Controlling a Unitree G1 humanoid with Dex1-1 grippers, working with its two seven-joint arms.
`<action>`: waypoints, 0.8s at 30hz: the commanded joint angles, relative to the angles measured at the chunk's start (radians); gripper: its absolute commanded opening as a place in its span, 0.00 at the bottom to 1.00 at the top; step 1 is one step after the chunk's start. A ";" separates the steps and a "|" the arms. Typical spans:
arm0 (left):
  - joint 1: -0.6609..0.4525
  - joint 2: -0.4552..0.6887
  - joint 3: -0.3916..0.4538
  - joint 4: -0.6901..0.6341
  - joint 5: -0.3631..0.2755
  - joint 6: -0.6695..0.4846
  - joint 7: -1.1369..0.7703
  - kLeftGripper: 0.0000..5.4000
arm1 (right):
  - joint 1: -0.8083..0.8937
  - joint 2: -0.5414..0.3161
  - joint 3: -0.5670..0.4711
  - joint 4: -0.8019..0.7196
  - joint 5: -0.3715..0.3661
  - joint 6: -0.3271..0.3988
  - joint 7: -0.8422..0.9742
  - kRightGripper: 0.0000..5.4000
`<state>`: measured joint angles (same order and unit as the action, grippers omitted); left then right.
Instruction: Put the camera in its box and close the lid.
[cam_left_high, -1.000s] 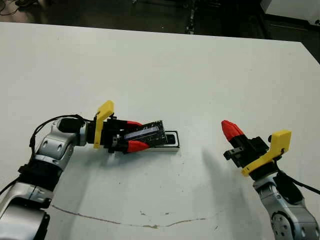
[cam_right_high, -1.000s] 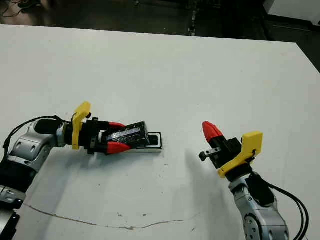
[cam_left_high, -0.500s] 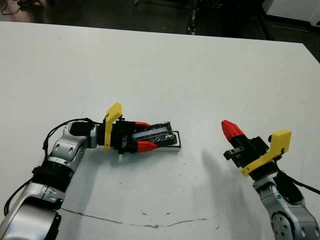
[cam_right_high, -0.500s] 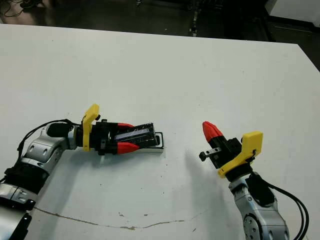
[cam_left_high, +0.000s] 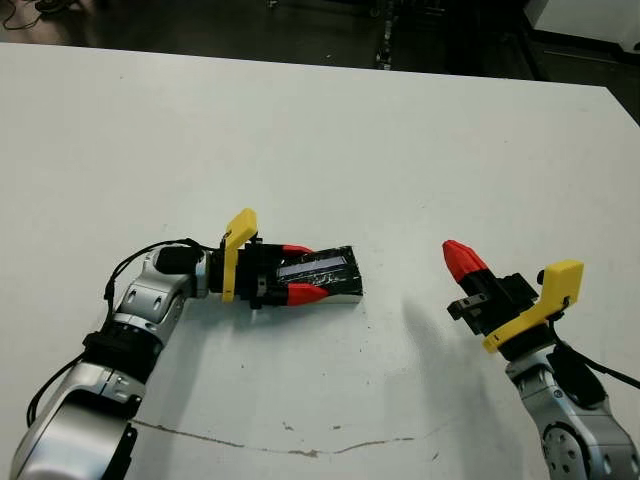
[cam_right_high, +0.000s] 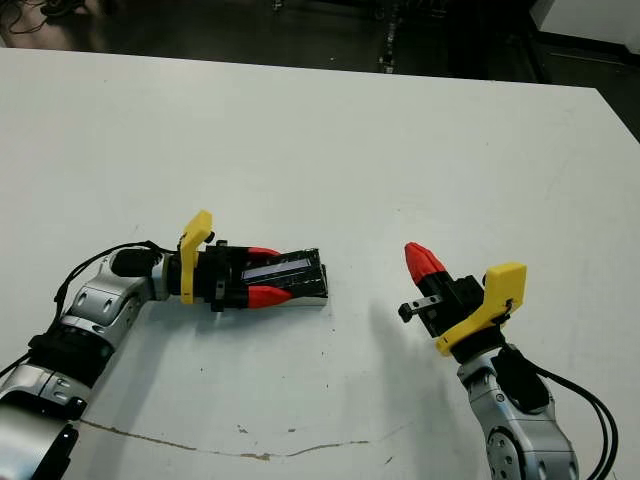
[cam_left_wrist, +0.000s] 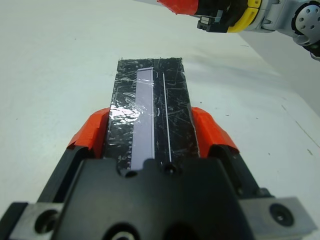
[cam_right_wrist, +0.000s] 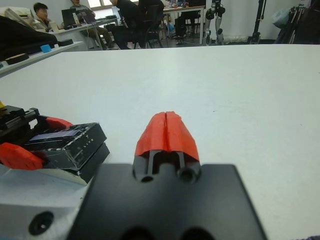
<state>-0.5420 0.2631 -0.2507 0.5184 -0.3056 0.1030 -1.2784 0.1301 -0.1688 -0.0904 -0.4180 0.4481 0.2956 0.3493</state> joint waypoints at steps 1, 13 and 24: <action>0.032 -0.076 -0.080 0.042 0.050 0.003 -0.022 0.59 | 0.006 -0.017 -0.007 -0.003 -0.004 0.015 -0.009 0.00; -0.056 -0.101 -0.135 0.128 0.121 -0.008 -0.014 0.59 | 0.006 -0.019 -0.008 -0.005 -0.006 0.016 -0.011 0.00; -0.117 -0.097 -0.188 0.188 0.209 -0.059 -0.040 0.58 | 0.008 -0.019 -0.009 -0.003 -0.008 0.013 -0.009 0.00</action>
<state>-0.6854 0.2402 -0.3557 0.6748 -0.1663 0.0296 -1.3150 0.1298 -0.1736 -0.0904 -0.4198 0.4401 0.2962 0.3488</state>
